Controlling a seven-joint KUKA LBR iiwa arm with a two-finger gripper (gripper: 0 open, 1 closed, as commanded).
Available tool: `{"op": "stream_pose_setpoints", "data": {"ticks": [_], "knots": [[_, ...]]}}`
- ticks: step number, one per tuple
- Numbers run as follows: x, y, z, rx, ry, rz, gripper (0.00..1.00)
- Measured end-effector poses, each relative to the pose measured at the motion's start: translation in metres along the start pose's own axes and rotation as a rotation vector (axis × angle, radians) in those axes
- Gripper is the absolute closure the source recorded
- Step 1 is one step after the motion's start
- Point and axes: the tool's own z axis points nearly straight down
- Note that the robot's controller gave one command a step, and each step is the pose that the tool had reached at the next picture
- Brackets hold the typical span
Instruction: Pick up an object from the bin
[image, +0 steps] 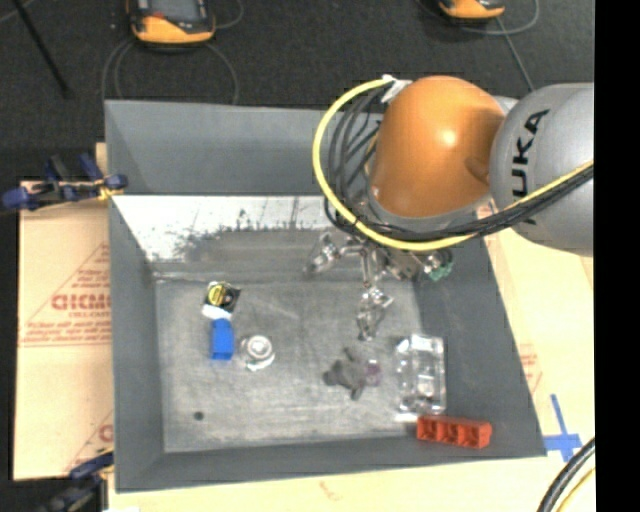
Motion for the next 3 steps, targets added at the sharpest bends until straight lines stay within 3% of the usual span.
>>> {"op": "stream_pose_setpoints", "data": {"ticks": [1,2,3], "knots": [[0.052,0.021,0.134,-0.006,0.009,-0.036,0.00],[0.104,-0.001,0.161,0.002,-0.009,-0.045,0.00],[0.127,-0.044,0.152,0.003,-0.001,0.399,0.00]]}}
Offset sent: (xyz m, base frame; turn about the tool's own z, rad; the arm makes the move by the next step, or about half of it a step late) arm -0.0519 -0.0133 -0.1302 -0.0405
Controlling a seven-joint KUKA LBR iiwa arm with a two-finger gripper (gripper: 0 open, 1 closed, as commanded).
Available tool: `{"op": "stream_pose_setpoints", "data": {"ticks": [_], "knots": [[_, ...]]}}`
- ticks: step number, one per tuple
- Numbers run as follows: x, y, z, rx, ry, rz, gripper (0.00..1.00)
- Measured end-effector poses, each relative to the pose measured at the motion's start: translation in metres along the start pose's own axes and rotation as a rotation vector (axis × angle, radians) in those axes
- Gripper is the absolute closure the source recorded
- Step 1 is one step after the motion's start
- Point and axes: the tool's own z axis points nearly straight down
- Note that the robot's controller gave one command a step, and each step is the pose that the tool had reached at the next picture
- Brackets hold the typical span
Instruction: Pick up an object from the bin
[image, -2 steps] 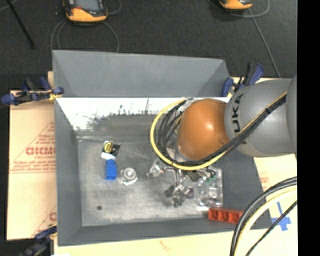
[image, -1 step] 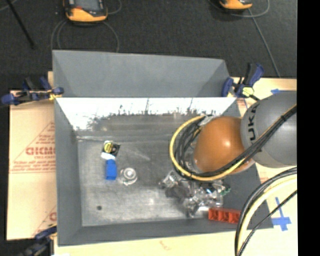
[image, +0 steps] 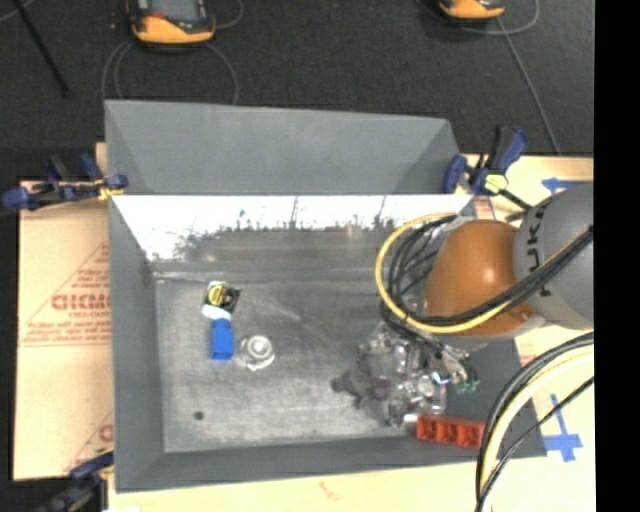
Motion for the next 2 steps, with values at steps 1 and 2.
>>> {"op": "stream_pose_setpoints", "data": {"ticks": [1,2], "knots": [[0.0001,0.0004,0.0002,0.001,0.001,-0.004,1.00],[0.0003,0.0002,0.0003,0.001,0.001,-0.006,0.00]]}}
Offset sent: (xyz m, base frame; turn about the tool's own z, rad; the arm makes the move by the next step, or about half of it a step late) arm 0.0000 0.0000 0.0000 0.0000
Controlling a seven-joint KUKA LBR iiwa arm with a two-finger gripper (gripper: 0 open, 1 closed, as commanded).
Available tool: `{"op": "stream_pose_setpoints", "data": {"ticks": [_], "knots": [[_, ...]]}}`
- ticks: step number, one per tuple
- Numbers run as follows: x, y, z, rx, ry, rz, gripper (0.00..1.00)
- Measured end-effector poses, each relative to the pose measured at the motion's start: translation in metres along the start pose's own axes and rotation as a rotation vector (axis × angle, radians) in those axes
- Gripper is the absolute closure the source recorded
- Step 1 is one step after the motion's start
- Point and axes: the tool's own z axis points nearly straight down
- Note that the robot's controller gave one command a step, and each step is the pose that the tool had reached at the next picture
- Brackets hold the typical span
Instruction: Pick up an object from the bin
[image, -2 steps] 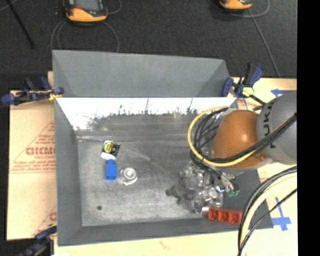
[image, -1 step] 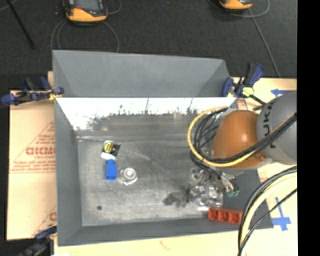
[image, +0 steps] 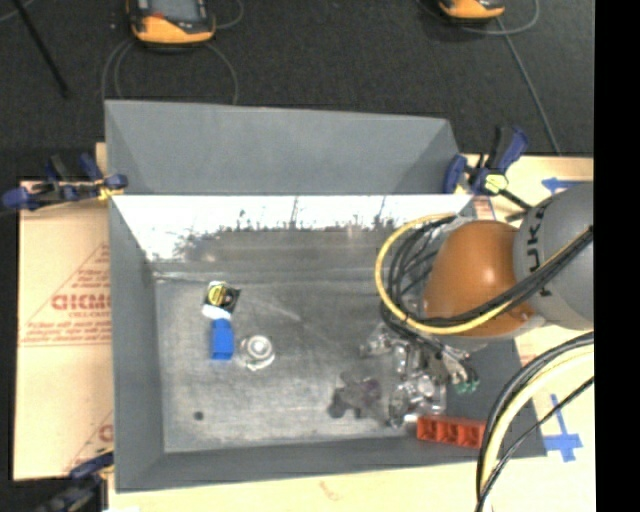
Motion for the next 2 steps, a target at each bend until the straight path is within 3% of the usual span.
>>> {"op": "stream_pose_setpoints", "data": {"ticks": [1,2], "knots": [[-0.0195,0.0341,0.0078,0.001,-0.006,0.181,0.00],[-0.0216,0.0341,0.0057,0.002,-0.011,0.177,1.00]]}}
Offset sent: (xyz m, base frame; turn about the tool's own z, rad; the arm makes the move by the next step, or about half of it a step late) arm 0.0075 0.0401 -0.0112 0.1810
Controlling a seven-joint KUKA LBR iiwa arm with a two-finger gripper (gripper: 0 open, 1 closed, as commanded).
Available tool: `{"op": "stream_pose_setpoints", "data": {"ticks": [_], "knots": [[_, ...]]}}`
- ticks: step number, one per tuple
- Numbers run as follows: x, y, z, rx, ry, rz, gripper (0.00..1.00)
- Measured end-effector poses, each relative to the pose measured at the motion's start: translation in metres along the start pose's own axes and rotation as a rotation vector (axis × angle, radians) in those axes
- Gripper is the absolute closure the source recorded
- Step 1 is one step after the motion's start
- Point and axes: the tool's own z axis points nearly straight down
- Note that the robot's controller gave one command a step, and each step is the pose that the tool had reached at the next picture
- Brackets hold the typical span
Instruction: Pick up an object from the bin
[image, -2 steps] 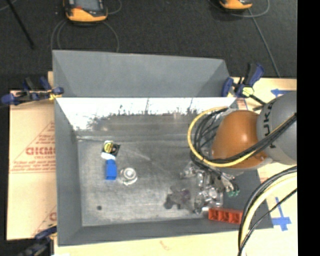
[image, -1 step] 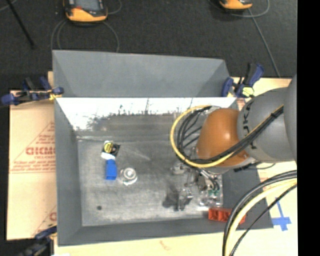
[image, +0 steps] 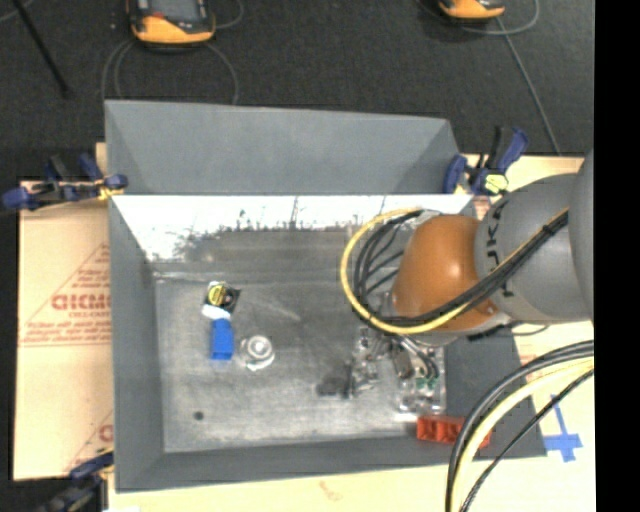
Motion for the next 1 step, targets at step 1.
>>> {"op": "stream_pose_setpoints", "data": {"ticks": [1], "knots": [[-0.0025,-0.0561,-0.1412,0.001,0.005,-0.134,1.00]]}}
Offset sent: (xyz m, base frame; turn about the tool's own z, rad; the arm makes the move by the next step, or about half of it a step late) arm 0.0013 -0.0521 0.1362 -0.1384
